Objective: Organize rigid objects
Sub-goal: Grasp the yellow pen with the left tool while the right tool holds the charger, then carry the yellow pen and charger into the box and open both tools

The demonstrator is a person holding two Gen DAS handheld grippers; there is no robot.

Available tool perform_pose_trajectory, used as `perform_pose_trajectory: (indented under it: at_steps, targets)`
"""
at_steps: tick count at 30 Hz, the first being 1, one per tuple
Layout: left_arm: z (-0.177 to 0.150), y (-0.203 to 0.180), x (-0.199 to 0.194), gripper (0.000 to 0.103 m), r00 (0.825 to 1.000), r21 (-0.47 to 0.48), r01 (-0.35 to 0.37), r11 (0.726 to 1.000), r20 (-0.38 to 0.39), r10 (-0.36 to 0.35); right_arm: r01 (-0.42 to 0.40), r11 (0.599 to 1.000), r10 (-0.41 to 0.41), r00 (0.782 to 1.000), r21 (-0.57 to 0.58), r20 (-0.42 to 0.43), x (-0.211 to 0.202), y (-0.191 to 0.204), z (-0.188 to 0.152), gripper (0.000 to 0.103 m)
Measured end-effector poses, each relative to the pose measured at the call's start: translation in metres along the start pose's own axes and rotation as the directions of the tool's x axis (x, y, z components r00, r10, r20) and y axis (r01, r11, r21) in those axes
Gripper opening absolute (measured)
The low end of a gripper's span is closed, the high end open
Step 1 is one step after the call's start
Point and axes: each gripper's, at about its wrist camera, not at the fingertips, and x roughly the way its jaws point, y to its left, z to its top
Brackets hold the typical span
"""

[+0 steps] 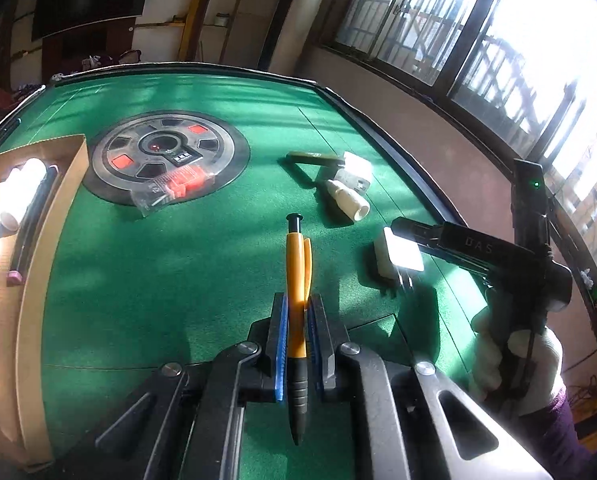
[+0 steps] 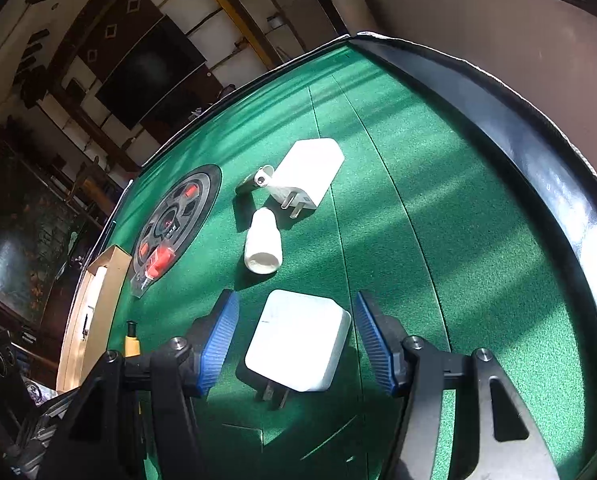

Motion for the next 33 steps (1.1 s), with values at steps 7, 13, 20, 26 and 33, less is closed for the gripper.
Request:
perform_pose_trajectory:
  at_steps: [7, 13, 20, 26, 33]
  targets:
    - [-0.008, 0.053, -0.076, 0.009, 0.990, -0.094, 0.005, 0.996, 0.141, 0.008, 0.236, 0.962, -0.243, 0.969, -0.139, -0.041, 0.026, 0.032, -0.005, 0.053]
    - [-0.019, 0.121, -0.130, 0.009, 0.967, -0.179, -0.102, 0.979, 0.213, 0.140, 0.219, 0.967, -0.227, 0.973, -0.134, -0.048, 0.014, 0.038, -0.005, 0.048]
    - [-0.026, 0.200, -0.144, 0.009, 0.940, -0.264, -0.261, 0.928, 0.148, 0.307, 0.009, 0.991, -0.013, 0.999, -0.130, -0.032, -0.020, 0.084, -0.004, 0.046]
    - [-0.019, 0.255, -0.113, 0.009, 0.933, -0.334, -0.342, 0.878, -0.011, 0.359, -0.174, 0.962, 0.150, 0.981, -0.210, -0.126, -0.010, 0.167, -0.011, 0.046]
    - [0.004, 0.289, -0.071, 0.009, 0.909, -0.350, -0.417, 0.838, -0.148, 0.391, -0.315, 0.903, 0.240, 0.934, -0.293, -0.264, 0.025, 0.268, -0.035, 0.047]
